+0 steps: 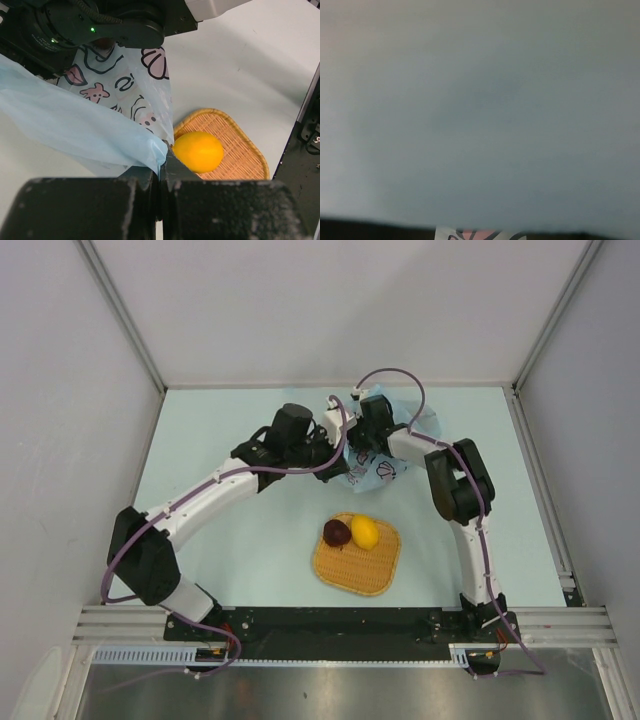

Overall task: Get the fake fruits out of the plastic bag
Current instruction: Take out the fake fruit from the plastic bag.

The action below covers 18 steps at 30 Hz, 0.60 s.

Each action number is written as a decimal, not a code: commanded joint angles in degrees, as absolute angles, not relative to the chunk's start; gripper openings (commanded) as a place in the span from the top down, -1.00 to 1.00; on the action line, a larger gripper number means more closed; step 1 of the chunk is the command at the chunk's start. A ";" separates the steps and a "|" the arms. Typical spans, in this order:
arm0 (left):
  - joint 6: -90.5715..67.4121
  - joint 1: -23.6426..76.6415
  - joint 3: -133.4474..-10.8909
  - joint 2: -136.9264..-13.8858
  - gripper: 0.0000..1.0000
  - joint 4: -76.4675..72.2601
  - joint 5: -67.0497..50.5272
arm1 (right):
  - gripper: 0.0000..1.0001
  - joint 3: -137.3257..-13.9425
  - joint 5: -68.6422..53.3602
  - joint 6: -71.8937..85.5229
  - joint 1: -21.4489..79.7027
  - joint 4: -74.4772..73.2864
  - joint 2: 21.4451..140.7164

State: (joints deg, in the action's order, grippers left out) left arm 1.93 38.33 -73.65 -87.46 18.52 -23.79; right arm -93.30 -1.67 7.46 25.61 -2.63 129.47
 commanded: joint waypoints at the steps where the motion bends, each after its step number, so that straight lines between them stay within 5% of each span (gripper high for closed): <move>1: 1.76 38.15 -76.38 -87.98 0.99 16.79 -25.05 | -0.01 -95.80 -0.87 4.50 25.23 -0.61 126.04; 9: 0.35 37.36 -77.17 -89.73 1.00 14.77 -26.10 | 0.28 -89.65 -5.64 -1.48 23.73 -7.89 113.92; 18: -3.51 35.68 -81.38 -91.84 0.99 12.83 -25.67 | 0.29 -85.25 -15.46 -4.82 22.85 -22.22 100.64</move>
State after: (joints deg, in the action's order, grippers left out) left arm -1.13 36.38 -77.43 -91.61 16.49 -25.23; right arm -86.19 -8.82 -1.15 22.90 -13.85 105.82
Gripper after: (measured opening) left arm 0.009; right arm 0.597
